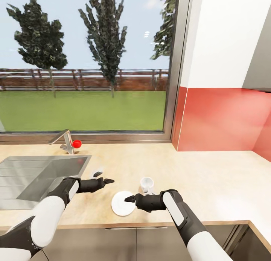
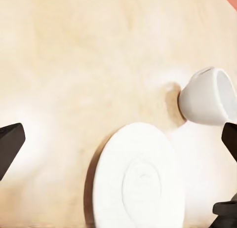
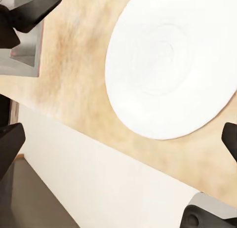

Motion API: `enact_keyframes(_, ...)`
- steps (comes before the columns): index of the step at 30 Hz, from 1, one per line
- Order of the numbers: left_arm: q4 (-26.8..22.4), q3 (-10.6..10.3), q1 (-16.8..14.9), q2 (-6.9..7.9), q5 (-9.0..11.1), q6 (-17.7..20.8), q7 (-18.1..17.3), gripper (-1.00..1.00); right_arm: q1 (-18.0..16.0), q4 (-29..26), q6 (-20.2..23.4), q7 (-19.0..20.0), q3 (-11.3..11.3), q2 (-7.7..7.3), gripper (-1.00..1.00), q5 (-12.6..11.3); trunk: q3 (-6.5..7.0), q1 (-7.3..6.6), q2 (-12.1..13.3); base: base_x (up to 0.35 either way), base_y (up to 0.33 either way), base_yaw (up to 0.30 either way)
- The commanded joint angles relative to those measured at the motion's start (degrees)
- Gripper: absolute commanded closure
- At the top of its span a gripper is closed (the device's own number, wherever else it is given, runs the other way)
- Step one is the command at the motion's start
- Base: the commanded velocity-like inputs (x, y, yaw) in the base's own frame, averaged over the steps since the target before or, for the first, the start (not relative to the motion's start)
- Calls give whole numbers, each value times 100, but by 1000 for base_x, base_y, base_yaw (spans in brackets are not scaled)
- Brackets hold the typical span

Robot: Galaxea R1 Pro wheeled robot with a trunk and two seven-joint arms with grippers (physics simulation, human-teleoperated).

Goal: Set up a coffee station on the kitchen countertop: keep the coffee maker on the countertop, move the bottle of coffee from the kitchen shelf to the counter next to the coffee maker, place a paper coffee filter on top of the coffee maker, put the saucer next to the coffee maker with the coffee cup on the saucer, and place the electric kettle next to the coffee maker.

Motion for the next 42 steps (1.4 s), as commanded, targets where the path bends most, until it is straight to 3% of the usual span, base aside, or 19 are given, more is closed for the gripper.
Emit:
enact_keyframes(1, -4, 52, 15, -5, -48, 41, -35, -100, -2, 0, 15, 54, -4, 1, -100, 60, -2, 2, -5, 0, 0, 0)
enact_keyframes(3, 0, 60, 73, -11, -32, 58, -35, -100, -2, -1, 15, 58, -4, 0, -100, 60, -2, 2, -5, 0, 0, 0)
enact_keyframes(7, 187, 72, 114, -19, 259, 73, -25, -100, -2, -1, 15, 60, -5, 0, -100, 56, -2, 2, -5, 0, 0, 0)
enact_keyframes(11, 363, 65, 119, -19, 384, 74, -22, -100, -2, 4, 15, 60, -4, 0, -100, 60, -2, 2, -5, 87, 0, 0)
enact_keyframes(42, 424, 72, 452, -26, 407, 138, -19, -100, -2, 262, 6, 77, 17, 26, -100, 69, -2, 2, -5, 30, 0, 0)
